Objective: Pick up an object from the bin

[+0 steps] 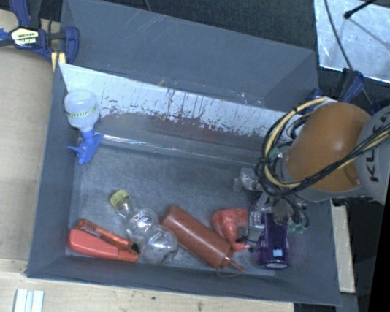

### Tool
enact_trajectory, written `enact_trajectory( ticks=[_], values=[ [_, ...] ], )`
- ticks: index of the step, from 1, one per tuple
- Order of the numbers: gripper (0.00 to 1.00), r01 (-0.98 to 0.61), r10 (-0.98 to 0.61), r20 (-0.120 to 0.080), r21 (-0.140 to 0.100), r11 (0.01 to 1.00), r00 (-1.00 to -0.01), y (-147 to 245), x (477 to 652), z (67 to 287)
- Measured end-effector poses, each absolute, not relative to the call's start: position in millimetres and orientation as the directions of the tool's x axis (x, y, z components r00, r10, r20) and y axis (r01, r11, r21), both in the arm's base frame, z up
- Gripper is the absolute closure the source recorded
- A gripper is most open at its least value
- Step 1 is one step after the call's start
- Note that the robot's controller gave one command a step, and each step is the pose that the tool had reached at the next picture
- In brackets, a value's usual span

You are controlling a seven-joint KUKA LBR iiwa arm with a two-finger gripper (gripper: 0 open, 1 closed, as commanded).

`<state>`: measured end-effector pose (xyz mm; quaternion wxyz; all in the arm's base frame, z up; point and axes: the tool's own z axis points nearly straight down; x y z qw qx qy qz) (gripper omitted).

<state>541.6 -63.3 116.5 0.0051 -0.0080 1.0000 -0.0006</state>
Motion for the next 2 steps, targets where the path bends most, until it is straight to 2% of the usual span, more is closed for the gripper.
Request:
enact_trajectory(
  ticks=[1, 2],
  values=[
    [1.0, -0.146, -0.146, 0.019, -0.002, 0.989, -0.989, -63.2, 543.4, 79.3],
    [0.0, -0.145, -0.145, 0.003, -0.003, 0.989, -0.989, -62.1, 546.4, 79.0]
  ],
)
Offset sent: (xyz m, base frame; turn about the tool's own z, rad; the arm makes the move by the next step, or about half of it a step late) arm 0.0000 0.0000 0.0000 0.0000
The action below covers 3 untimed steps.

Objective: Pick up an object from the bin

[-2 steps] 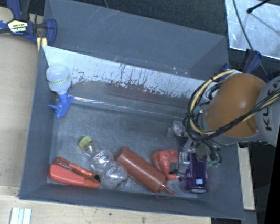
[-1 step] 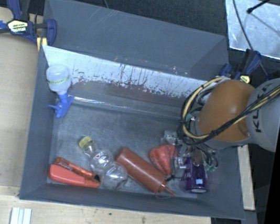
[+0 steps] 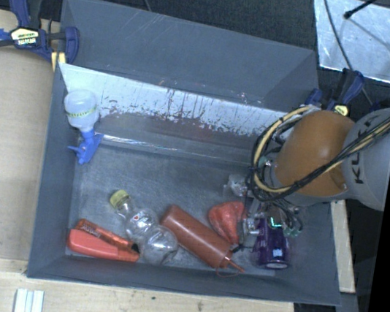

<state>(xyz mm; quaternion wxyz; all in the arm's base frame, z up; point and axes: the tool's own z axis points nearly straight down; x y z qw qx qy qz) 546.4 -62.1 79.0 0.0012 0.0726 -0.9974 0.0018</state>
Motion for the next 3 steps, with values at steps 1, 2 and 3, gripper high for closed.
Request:
enact_trajectory(
  ticks=[1, 2, 3],
  values=[
    [1.0, -0.147, -0.147, 0.014, -0.003, 0.989, -0.989, -62.7, 544.4, 79.5],
    [1.0, -0.147, -0.147, 0.014, -0.003, 0.989, -0.989, -62.7, 544.4, 79.4],
    [1.0, -0.09, -0.09, 0.0, 0.0, 0.996, -0.996, -58.6, 534.8, 109.7]
  ],
)
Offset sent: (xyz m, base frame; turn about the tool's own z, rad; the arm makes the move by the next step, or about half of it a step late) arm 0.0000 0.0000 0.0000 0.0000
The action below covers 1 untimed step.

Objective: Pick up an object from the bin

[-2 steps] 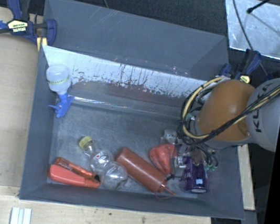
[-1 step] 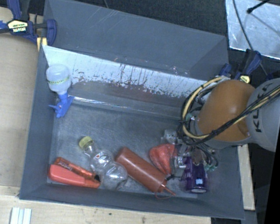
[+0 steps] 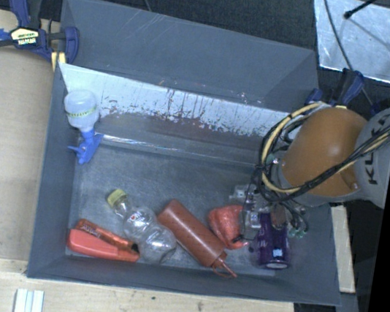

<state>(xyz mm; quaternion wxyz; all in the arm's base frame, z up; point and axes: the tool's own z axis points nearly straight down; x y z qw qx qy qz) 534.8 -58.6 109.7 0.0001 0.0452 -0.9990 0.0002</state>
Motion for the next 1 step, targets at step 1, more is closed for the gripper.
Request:
enact_trajectory(
  ticks=[1],
  values=[
    [1.0, -0.068, -0.068, -0.012, -0.002, 0.998, -0.998, -55.8, 543.7, 128.8]
  ],
)
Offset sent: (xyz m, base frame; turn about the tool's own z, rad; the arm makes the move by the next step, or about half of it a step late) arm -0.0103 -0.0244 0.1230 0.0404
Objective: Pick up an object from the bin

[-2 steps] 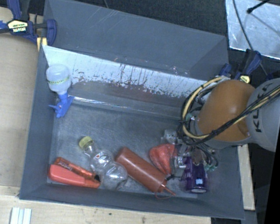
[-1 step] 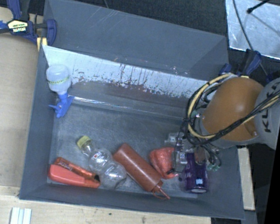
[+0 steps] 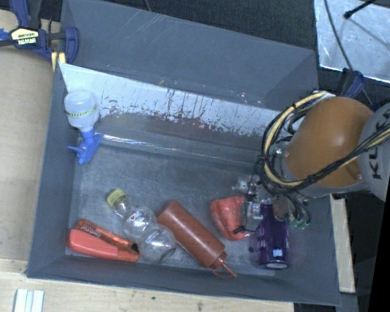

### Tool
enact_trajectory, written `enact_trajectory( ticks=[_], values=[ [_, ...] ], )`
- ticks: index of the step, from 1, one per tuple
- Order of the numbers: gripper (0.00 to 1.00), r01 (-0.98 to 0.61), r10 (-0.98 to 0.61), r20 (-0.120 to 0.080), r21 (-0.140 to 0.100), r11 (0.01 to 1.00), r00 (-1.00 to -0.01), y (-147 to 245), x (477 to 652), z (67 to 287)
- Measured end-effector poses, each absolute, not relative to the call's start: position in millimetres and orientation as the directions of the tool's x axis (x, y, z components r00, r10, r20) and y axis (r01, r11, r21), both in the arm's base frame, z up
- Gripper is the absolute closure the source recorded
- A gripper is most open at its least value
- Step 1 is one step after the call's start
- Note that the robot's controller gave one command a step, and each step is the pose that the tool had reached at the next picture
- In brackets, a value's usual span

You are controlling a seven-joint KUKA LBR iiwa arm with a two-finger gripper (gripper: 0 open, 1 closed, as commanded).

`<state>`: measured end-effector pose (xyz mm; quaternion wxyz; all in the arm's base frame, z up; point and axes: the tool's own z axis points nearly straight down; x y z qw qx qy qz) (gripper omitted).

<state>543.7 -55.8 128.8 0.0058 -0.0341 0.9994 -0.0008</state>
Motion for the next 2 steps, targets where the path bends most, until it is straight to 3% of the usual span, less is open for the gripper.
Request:
enact_trajectory(
  ticks=[1, 2],
  values=[
    [1.0, -0.058, -0.058, 0.006, 0.001, 0.998, -0.998, -67.9, 531.8, 165.6],
    [1.0, -0.045, -0.045, -0.004, -0.001, 0.999, -0.999, -58.9, 518.3, 273.3]
  ],
)
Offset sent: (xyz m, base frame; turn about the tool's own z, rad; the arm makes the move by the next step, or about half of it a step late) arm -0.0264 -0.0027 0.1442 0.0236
